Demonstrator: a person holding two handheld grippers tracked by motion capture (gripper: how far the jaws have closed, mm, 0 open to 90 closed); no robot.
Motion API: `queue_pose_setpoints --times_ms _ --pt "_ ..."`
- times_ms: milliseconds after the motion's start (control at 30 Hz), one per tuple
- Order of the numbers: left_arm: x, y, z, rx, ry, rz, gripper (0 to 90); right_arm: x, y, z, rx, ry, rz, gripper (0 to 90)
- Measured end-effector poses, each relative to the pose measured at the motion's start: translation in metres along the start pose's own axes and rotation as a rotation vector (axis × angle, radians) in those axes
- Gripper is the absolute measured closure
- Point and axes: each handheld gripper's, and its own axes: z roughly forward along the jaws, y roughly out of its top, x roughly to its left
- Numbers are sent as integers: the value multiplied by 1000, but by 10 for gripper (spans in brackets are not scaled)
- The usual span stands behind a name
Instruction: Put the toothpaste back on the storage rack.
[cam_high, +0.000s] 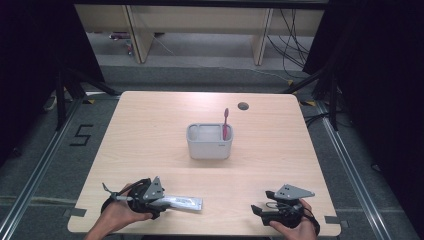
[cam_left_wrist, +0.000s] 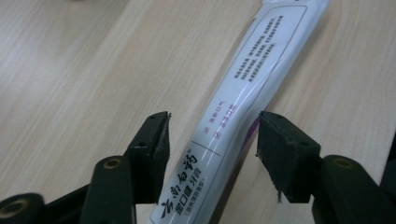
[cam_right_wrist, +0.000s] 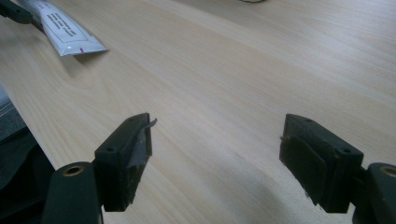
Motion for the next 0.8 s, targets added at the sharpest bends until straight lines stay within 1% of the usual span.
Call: queue_pose_setpoints --times_ms 33,67,100,133,167,200,233,267,300,333,400,567,633,767,800 --pt "0 0 0 10 -7 -3 451 -1 1 -1 4 -1 -20 257" --pt "0 1 1 18 -9 1 454 -1 1 0 6 8 -10 257" --pt "0 1 2 23 -17 2 456 -1 1 0 8 15 -13 257" --pt "0 1 3 27 -20 1 458 0 1 0 7 -13 -12 257" --pt "0 2 4 30 -23 4 460 0 1 0 6 -7 -19 258" --pt "0 2 4 33 -23 5 461 -1 1 0 1 -8 -33 258" --pt "1 3 4 37 -21 10 462 -1 1 0 0 -16 -35 259" --pt "1 3 5 36 -23 13 463 0 1 1 5 2 -25 258" --pt "1 4 5 35 -28 7 463 -1 1 0 2 -5 -32 258" --pt "0 4 5 40 -29 7 464 -1 1 0 6 -5 -31 258" --pt "0 5 6 39 -33 5 460 -1 1 -1 2 -21 -33 258" --pt "1 7 8 52 -44 3 456 -1 1 0 -2 -10 -35 259" --pt "2 7 9 55 -48 10 456 0 1 0 -2 -10 -36 258" --pt "3 7 9 70 -59 9 459 0 1 -1 1 -13 -30 259" --pt "3 8 10 69 -58 15 460 0 1 -1 -3 -10 -29 259"
